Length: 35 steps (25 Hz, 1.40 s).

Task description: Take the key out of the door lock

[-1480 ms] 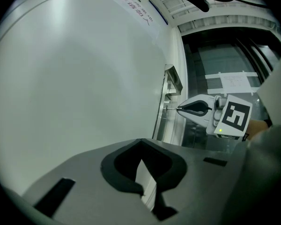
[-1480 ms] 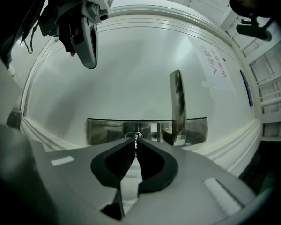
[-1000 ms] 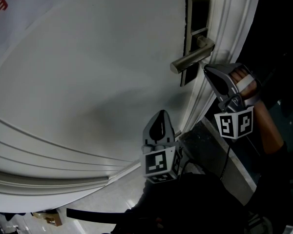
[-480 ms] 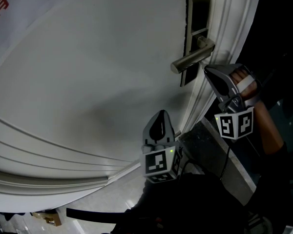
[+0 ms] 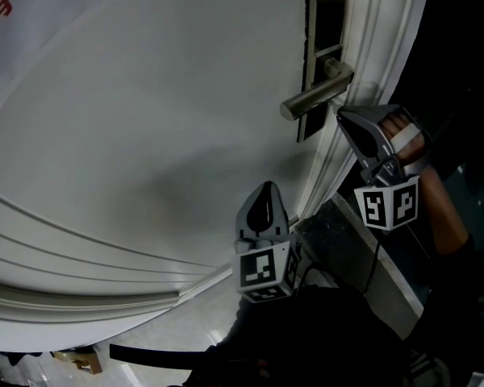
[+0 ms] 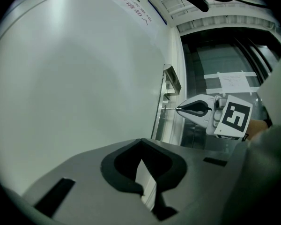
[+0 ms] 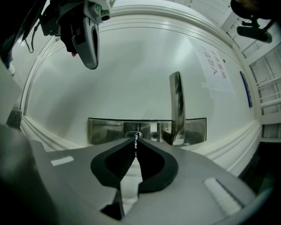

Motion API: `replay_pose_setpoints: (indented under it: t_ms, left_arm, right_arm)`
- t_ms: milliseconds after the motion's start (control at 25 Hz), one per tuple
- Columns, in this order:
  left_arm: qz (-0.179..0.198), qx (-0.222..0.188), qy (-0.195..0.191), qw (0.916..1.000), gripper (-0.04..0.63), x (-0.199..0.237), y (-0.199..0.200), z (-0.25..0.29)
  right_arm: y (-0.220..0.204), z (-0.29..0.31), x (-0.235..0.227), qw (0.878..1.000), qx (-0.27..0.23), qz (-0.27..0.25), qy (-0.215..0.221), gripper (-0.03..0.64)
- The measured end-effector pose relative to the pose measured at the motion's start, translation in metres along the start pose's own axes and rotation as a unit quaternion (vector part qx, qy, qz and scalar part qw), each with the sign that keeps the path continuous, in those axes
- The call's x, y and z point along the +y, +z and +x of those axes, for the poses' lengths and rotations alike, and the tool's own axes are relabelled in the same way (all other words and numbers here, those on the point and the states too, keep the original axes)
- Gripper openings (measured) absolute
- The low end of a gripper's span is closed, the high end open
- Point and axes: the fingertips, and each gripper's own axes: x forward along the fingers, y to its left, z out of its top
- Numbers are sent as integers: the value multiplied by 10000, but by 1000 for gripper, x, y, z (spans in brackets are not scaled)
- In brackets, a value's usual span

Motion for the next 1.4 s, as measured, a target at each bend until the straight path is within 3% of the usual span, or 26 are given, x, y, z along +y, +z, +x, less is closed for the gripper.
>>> replay_pose_setpoints:
  t_ms: [1400]
  left_arm:
    - [-12,-58,5,10000,-1,-1,2,-2]
  right_arm:
    - [-1,-1,0,10000,13,-47,11,12]
